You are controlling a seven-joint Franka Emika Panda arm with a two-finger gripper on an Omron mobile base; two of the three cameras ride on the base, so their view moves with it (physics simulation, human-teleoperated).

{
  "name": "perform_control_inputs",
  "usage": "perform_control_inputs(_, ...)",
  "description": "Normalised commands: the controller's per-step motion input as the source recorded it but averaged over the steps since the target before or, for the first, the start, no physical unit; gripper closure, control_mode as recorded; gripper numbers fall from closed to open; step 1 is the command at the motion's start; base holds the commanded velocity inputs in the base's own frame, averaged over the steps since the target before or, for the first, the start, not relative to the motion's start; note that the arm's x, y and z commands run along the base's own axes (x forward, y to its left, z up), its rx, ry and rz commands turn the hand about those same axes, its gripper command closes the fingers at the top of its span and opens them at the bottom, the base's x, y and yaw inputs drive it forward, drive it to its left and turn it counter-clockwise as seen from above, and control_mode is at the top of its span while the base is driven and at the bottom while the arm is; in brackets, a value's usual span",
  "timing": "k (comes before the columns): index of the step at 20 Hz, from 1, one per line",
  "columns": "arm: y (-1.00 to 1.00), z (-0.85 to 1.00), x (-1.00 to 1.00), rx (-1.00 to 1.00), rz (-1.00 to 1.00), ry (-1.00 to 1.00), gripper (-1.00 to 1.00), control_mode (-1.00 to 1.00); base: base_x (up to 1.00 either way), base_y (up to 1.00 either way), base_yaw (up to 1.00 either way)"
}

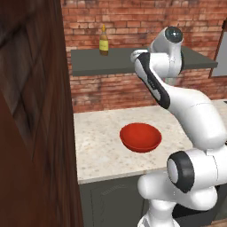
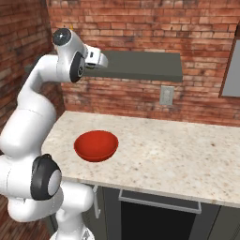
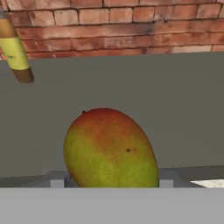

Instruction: Pick the mango from the cabinet and place it in the bowl. Then pick the bowl and place it in the sink. Then turn on the sink facuet.

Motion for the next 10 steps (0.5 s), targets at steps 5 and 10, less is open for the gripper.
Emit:
perform_control_inputs(5,0.01,0.00,-1.00,0.00,-0.01,0.02,1.00,-1.00,0.00,0.00,0.00)
perform_control_inputs(10,-0.02,-0.07,-1.00,0.02,-0.08,0.16,1.00,-1.00,0.00,0.00,0.00)
